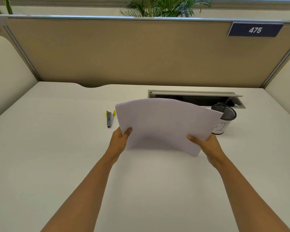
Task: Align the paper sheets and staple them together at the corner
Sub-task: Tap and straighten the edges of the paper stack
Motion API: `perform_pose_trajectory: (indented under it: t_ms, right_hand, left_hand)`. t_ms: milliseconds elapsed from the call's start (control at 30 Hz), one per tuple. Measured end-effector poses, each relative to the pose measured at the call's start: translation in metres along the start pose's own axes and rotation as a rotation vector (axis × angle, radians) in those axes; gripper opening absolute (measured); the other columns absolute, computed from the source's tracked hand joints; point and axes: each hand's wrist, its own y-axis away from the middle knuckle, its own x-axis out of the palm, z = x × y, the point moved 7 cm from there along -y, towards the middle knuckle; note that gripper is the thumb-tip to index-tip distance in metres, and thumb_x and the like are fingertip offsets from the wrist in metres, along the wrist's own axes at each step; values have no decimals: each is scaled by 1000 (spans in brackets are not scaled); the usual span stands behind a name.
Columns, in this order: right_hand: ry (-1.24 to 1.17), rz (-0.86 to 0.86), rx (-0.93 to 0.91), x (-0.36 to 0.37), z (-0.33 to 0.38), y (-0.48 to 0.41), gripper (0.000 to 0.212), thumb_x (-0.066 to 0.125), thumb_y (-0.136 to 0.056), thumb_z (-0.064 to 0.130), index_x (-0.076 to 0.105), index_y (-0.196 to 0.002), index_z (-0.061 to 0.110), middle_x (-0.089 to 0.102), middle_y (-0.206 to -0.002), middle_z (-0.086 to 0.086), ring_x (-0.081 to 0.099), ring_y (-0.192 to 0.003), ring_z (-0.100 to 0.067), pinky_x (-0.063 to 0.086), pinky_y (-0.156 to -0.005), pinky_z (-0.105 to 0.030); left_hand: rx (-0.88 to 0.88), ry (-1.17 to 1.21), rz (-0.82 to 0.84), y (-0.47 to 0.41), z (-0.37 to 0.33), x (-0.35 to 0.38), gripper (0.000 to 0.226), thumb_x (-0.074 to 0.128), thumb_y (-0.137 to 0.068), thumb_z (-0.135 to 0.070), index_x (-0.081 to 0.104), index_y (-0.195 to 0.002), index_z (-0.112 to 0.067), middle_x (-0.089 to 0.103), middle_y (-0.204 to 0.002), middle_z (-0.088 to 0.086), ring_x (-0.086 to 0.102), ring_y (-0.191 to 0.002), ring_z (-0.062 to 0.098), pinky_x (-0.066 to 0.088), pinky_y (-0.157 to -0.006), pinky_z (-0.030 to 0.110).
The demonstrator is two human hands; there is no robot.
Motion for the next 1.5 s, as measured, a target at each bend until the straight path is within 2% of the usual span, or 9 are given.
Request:
perform_pose_trajectory:
  t_ms: [133,300,533,667,833,1067,1267,1400,1500]
  right_hand:
    - [18,-20,44,-3,-15,-3,43,75,-72,8,58,-111,14,66,-100,1,60,-93,-18,47,-79,-27]
    - [-45,-88,-13,-11,-1,-7,36,74,-74,7,62,-108,11,69,-98,1,66,-90,-18,51,-84,-34]
    - [-45,-89,1,-18,2,-12,40,75,-74,13,63,-112,12,71,-104,-6,69,-90,-24,56,-81,-35]
    - [-42,-97,-34,-16,9,-8,37,73,-76,12,61,-111,17,70,-99,2,69,-84,-14,57,-69,-22]
    - [-71,-141,-118,-15,16,-3,36,69,-79,9,60,-112,20,68,-100,9,67,-85,-1,52,-79,-19]
    - [116,-50,-84,-10,-19,6,35,52,-92,12,48,-125,23,60,-119,-1,54,-114,-20,41,-98,-36]
    - [52,-152,-44,-18,-19,2,36,57,-89,10,50,-124,14,62,-116,-5,58,-104,-23,46,-89,-35]
    - [-31,-203,-33,-29,-4,0,31,62,-85,7,52,-113,15,66,-99,-5,64,-81,-12,52,-67,-19]
    - [-72,-198,-8,-35,1,-2,35,66,-82,7,57,-116,12,68,-101,-7,66,-79,-11,54,-62,-15]
  left_hand:
    - [-25,-27,-10,-3,3,2,36,43,-96,-23,49,-129,-11,60,-116,3,56,-106,20,41,-86,27]
    - [-46,78,-44,-6,-6,-8,26,49,-93,-19,59,-117,-16,66,-105,-1,63,-94,14,49,-77,21]
    - [-138,133,-26,-7,-8,-15,22,54,-89,-15,62,-110,-17,67,-96,-4,63,-87,20,51,-79,35]
    - [-89,145,-37,-3,-13,-12,23,54,-90,-16,59,-113,-20,66,-108,1,62,-94,18,51,-86,33]
    - [71,135,-16,6,-25,-4,30,49,-94,-20,51,-122,-28,65,-99,-33,62,-95,-9,51,-84,16]
    - [-31,12,63,14,18,-3,33,42,-97,-22,43,-130,-23,56,-130,-1,52,-121,19,42,-100,33]
    - [-73,26,-12,8,11,-8,23,42,-97,-19,56,-115,-20,64,-114,2,60,-108,22,46,-96,36]
    - [-109,41,30,3,4,-11,19,48,-93,-13,63,-105,-17,68,-106,5,62,-98,24,49,-89,38]
    - [-163,85,44,-1,0,-14,17,50,-91,-7,64,-94,-15,68,-95,4,62,-92,24,50,-83,32]
